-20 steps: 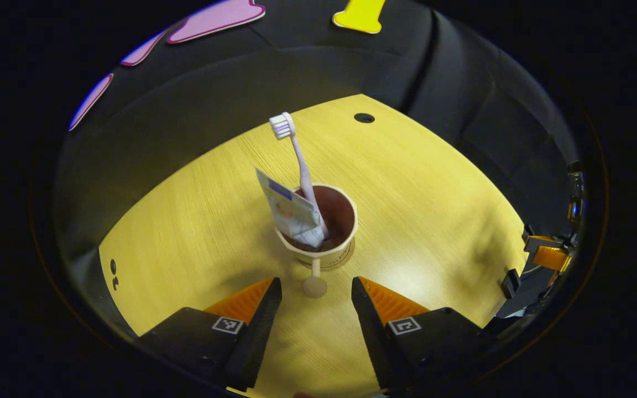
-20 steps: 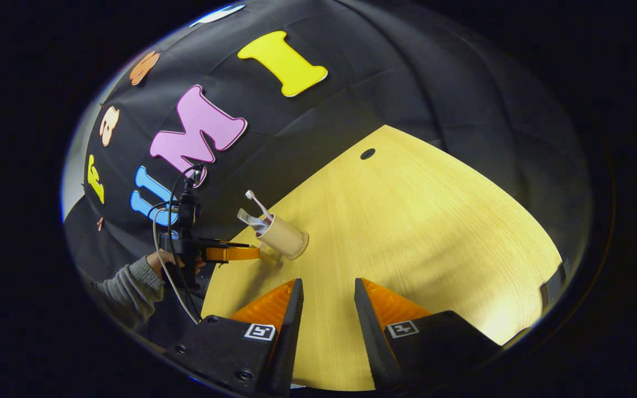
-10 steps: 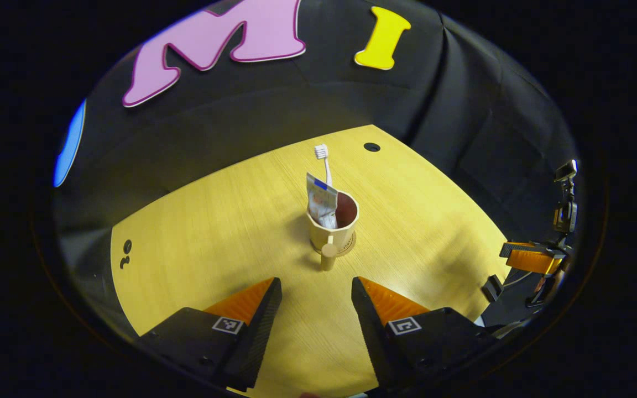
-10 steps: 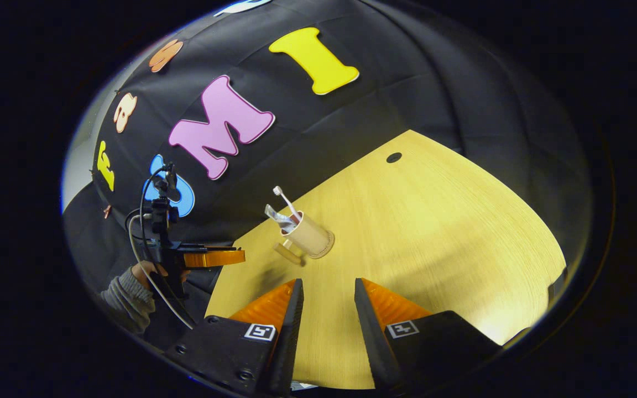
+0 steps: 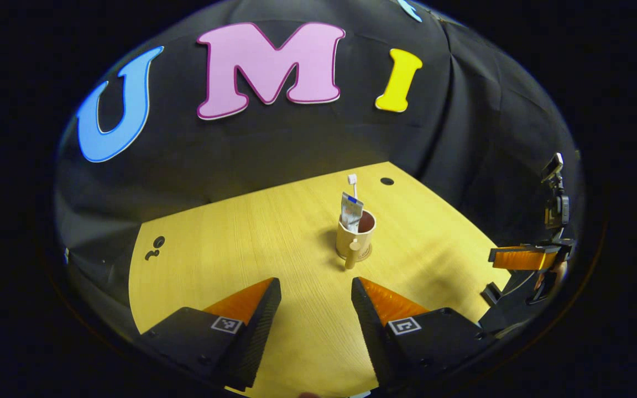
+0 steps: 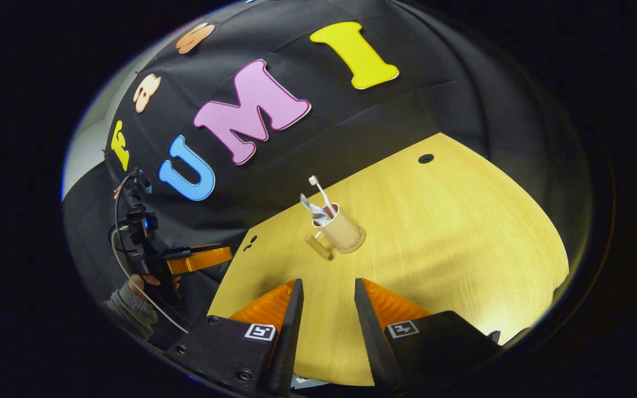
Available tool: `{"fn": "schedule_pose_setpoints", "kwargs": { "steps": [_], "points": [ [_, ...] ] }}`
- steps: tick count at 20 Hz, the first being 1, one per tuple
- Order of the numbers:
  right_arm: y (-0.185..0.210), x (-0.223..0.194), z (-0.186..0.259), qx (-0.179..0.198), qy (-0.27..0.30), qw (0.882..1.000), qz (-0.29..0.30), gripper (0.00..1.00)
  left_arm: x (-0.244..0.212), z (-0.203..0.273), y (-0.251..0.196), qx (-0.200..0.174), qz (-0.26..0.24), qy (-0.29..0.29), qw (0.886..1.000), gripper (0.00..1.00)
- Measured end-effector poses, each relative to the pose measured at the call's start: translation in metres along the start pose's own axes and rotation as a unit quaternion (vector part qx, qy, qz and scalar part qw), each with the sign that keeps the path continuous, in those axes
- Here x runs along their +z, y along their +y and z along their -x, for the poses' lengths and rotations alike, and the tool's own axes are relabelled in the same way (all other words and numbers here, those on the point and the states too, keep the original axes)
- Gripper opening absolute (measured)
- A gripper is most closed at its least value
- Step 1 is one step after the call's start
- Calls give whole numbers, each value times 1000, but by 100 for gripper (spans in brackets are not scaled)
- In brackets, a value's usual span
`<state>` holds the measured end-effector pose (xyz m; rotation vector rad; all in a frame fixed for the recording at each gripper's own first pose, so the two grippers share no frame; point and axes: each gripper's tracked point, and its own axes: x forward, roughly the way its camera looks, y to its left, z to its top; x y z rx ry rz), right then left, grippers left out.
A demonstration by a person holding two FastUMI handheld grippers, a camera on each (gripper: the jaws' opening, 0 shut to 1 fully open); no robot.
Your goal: Put the toothbrush and toothpaste on the desktop into the cup, then pick up the cup and place it on the coaster on the desktop.
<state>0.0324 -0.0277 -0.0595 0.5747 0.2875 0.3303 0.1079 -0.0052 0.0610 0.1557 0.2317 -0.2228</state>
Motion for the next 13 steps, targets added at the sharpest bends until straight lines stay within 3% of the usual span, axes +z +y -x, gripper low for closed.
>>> {"fn": "schedule_pose_setpoints", "kwargs": {
  "steps": [6, 7, 13],
  "points": [
    [34, -15, -3, 17, 14, 1000, 18, 58, -31, 39, -12, -14, 68, -1, 998, 81],
    [40, -17, -4, 20, 16, 999, 22, 41, -37, 41, -13, -15, 79, -1, 997, 81],
    [67, -30, -9, 37, 30, 998, 31, 41, -66, 59, -9, -1, 85, 2, 996, 83]
  ]
}}
